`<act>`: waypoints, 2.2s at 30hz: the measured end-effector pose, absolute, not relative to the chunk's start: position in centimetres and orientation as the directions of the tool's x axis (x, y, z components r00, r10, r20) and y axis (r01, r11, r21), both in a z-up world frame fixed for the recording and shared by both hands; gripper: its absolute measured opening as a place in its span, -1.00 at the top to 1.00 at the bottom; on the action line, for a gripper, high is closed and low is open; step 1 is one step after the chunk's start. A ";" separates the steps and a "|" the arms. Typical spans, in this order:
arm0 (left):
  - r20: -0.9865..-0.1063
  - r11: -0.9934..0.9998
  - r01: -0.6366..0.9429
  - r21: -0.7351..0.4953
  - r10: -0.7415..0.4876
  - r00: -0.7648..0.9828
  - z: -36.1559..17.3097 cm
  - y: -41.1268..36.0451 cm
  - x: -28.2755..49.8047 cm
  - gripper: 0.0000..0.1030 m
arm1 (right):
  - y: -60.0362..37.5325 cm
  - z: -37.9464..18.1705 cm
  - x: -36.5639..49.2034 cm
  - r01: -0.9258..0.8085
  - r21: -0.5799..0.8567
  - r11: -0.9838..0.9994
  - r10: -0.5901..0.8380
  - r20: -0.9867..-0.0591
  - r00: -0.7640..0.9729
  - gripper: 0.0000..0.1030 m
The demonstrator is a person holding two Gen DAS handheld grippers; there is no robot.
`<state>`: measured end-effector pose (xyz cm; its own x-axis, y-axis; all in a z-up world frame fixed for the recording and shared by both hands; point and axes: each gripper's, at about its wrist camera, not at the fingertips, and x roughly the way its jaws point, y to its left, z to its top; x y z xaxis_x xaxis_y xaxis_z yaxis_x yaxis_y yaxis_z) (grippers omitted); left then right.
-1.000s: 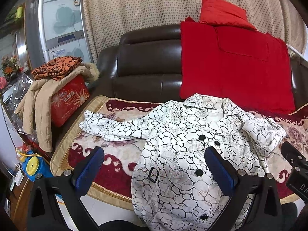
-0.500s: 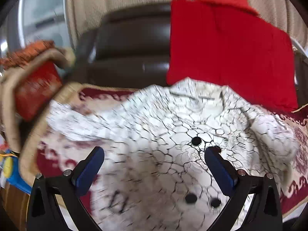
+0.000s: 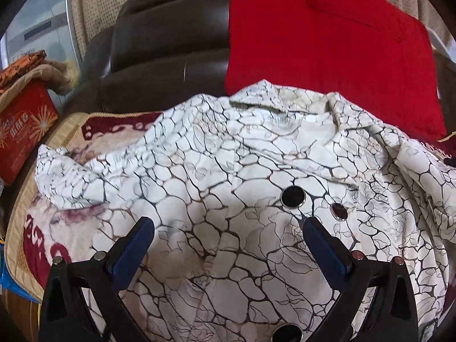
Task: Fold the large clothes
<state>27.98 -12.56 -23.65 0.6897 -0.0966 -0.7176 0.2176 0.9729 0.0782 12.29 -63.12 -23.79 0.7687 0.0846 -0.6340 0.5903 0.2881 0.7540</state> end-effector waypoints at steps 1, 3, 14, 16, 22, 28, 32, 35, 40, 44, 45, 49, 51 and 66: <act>-0.711 0.973 0.215 0.079 -0.096 0.696 -23.5 -12.4 27.9 -1.00 | -63.5 -23.8 12.7 0.592 0.754 0.285 0.073 -0.633 0.771 -0.24; -0.695 0.976 0.198 0.093 -0.079 0.715 -23.2 -11.9 28.2 -1.00 | -63.4 -23.2 13.9 0.576 0.746 0.335 0.072 -0.630 0.773 0.41; -0.585 0.994 -0.015 0.106 0.075 0.808 -20.4 -5.3 28.4 -1.00 | -46.2 -11.9 18.8 0.078 0.511 0.856 0.168 -0.416 0.894 0.62; -0.567 0.993 -0.081 0.085 0.115 0.815 -20.0 -2.7 28.3 -1.00 | -41.9 -11.8 20.0 -0.041 0.466 0.884 0.268 -0.434 0.860 0.62; -0.585 0.981 -0.192 -0.012 0.148 0.797 -19.9 3.1 28.3 -1.00 | -30.5 -15.7 21.6 -0.290 0.405 0.867 0.492 -0.609 0.622 0.55; -0.590 0.985 -0.152 -0.082 0.075 0.804 -19.8 3.5 28.3 -1.00 | -29.6 -17.8 18.8 -0.365 0.386 0.847 0.529 -0.674 0.515 -0.60; -0.601 0.993 -0.103 -0.058 0.048 0.798 -19.8 2.0 28.6 -1.00 | -32.7 -16.4 17.8 -0.254 0.417 0.872 0.480 -0.636 0.604 -0.70; -0.601 0.991 -0.133 -0.031 0.088 0.794 -19.7 2.8 28.9 -1.00 | -35.7 -16.9 18.1 -0.114 0.429 0.896 0.399 -0.665 0.631 -0.65; -0.678 0.958 -0.260 -0.123 0.110 0.727 -19.9 8.8 30.1 -1.00 | -37.4 -21.0 19.9 0.047 0.348 0.936 0.285 -0.831 0.477 -0.26; -0.700 0.926 -0.367 -0.082 0.209 0.683 -19.7 14.8 31.1 -1.00 | -36.7 -19.0 19.5 -0.034 0.371 0.928 0.330 -0.778 0.535 -0.25; -0.704 0.922 -0.381 -0.063 0.230 0.672 -19.6 16.0 31.6 -1.00 | -36.7 -18.1 19.1 -0.059 0.382 0.922 0.347 -0.749 0.564 -0.26; -0.736 0.909 -0.408 -0.081 0.222 0.640 -19.3 21.1 34.6 -1.00 | -36.0 -15.6 18.5 -0.124 0.411 0.903 0.385 -0.651 0.654 -0.29; -0.759 0.903 -0.397 -0.161 0.144 0.635 -19.8 23.3 36.7 -1.00 | -35.6 -15.8 18.5 -0.138 0.420 0.897 0.403 -0.647 0.647 -0.29; -0.832 0.818 -0.420 -0.392 -0.121 0.541 -26.7 24.2 46.1 0.86 | -37.0 -16.1 18.5 -0.096 0.381 0.920 0.338 -0.645 0.686 -0.29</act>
<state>46.09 24.23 -26.69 0.5412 -0.1210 -0.8321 -0.4203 0.8182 -0.3923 18.47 -37.04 -16.09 0.6856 0.3382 -0.6447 -0.0958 0.9197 0.3806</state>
